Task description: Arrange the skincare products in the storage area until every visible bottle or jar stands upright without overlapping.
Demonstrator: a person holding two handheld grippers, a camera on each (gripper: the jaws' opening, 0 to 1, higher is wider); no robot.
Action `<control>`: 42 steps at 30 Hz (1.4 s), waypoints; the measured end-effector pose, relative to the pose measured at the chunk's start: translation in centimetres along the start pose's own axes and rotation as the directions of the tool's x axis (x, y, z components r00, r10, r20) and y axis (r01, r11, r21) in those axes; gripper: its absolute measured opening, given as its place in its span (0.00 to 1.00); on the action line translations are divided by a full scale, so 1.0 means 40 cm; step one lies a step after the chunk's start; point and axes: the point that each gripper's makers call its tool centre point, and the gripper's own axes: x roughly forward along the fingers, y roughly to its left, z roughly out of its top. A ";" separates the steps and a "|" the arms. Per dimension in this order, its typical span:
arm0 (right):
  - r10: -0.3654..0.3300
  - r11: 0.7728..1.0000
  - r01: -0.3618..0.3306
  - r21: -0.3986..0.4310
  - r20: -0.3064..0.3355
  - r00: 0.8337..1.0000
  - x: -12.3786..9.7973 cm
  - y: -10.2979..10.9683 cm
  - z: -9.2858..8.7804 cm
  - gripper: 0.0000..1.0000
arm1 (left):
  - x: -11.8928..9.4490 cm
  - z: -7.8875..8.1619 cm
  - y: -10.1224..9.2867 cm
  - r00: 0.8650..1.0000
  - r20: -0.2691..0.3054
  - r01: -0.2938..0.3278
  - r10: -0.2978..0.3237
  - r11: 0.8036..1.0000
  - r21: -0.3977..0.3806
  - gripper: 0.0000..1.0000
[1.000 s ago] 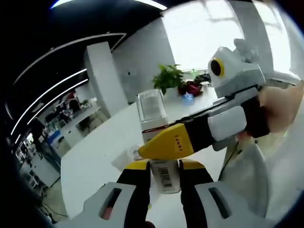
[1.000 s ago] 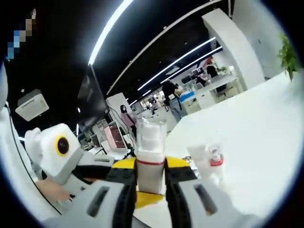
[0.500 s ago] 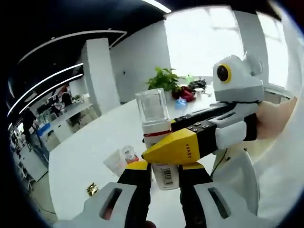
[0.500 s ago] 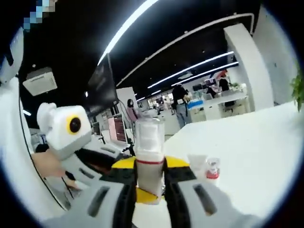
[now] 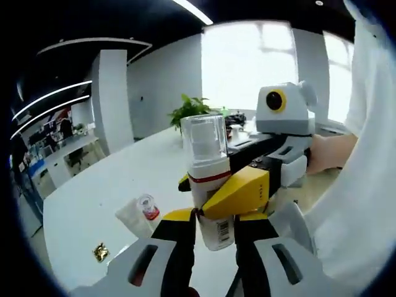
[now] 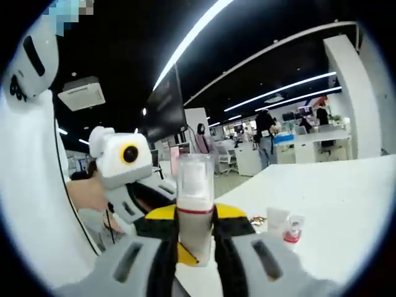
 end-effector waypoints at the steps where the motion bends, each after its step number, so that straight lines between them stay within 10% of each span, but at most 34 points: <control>1: 0.026 1.000 -0.026 0.003 0.005 1.000 -0.002 0.008 0.005 0.20 | -0.003 0.005 -0.005 1.000 0.008 0.017 -0.017 1.000 -0.005 0.21; 16: 0.264 0.964 -0.265 0.021 0.026 0.964 -0.046 0.049 0.064 0.20 | -0.048 0.048 -0.064 0.985 0.071 0.159 -0.158 0.987 -0.015 0.22; 23: 0.455 0.888 -0.457 0.042 0.054 0.889 -0.059 0.138 0.093 0.20 | -0.057 0.053 -0.126 0.953 0.086 0.294 -0.291 0.955 -0.032 0.26; 28: 0.481 0.874 -0.484 0.038 0.059 0.875 -0.042 0.157 0.097 0.20 | -0.062 0.058 -0.144 0.943 0.090 0.324 -0.321 0.946 -0.020 0.22; 35: 0.466 0.881 -0.471 0.041 0.095 0.880 -0.036 0.151 0.108 0.20 | -0.062 0.067 -0.129 0.955 0.126 0.276 -0.268 0.960 -0.052 0.19; 42: 0.286 0.953 -0.295 0.068 0.119 0.951 -0.003 0.071 0.110 0.22 | -0.039 0.065 -0.034 0.996 0.081 0.031 -0.026 0.998 -0.062 0.19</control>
